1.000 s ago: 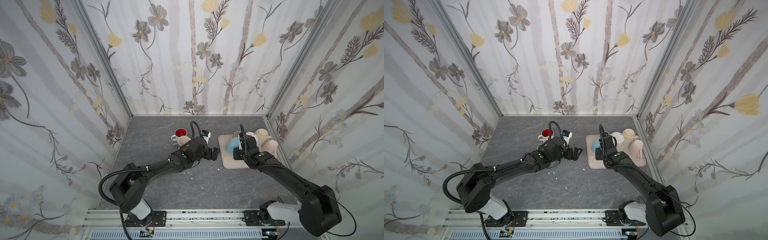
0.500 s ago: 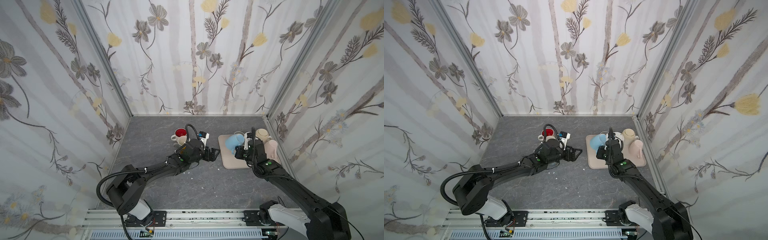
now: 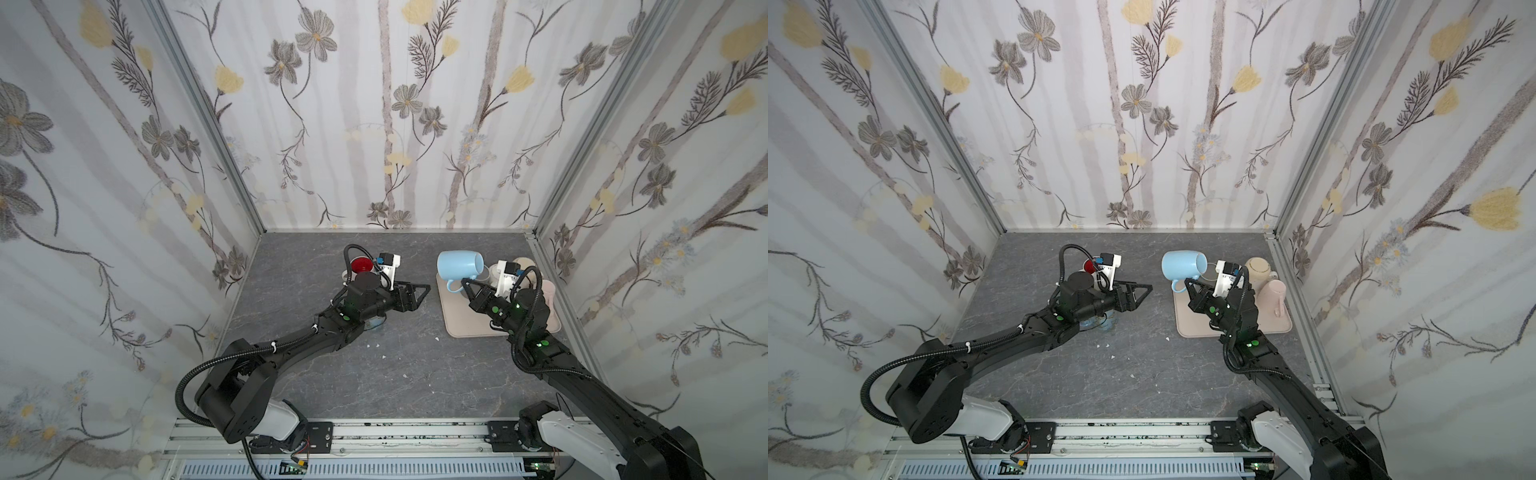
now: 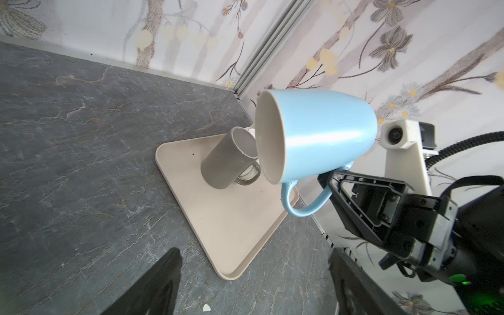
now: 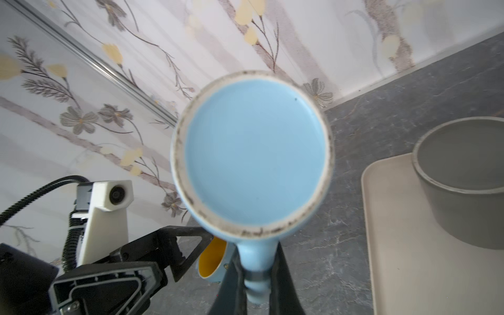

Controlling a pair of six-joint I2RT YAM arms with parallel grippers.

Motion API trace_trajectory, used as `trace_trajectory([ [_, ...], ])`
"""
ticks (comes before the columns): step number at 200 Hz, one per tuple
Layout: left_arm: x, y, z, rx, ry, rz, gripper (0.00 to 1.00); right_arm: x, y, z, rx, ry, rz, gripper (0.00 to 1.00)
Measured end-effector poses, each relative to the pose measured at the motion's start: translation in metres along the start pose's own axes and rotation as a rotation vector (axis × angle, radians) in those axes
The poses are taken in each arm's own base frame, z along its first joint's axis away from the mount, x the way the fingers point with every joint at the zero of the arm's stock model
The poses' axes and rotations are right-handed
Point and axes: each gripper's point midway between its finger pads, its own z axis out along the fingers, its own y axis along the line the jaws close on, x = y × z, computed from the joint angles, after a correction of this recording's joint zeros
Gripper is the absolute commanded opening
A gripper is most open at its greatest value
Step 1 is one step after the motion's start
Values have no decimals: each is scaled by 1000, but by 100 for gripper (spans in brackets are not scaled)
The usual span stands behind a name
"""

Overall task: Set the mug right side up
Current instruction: 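Lift light blue mug off tray with right gripper toward the open left gripper, then grasp light blue mug rim with left gripper while right gripper releases handle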

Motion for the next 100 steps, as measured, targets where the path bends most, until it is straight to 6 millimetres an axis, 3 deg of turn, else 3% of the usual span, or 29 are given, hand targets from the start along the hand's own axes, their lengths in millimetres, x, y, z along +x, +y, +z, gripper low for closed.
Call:
trace_trajectory([
  [35, -1, -3, -10, 70, -25, -66, 87, 2, 21, 8, -150, 5, 59, 0],
  [100, -4, -27, -3, 248, -33, -158, 84, -6, 66, 11, -394, -13, 113, 0],
])
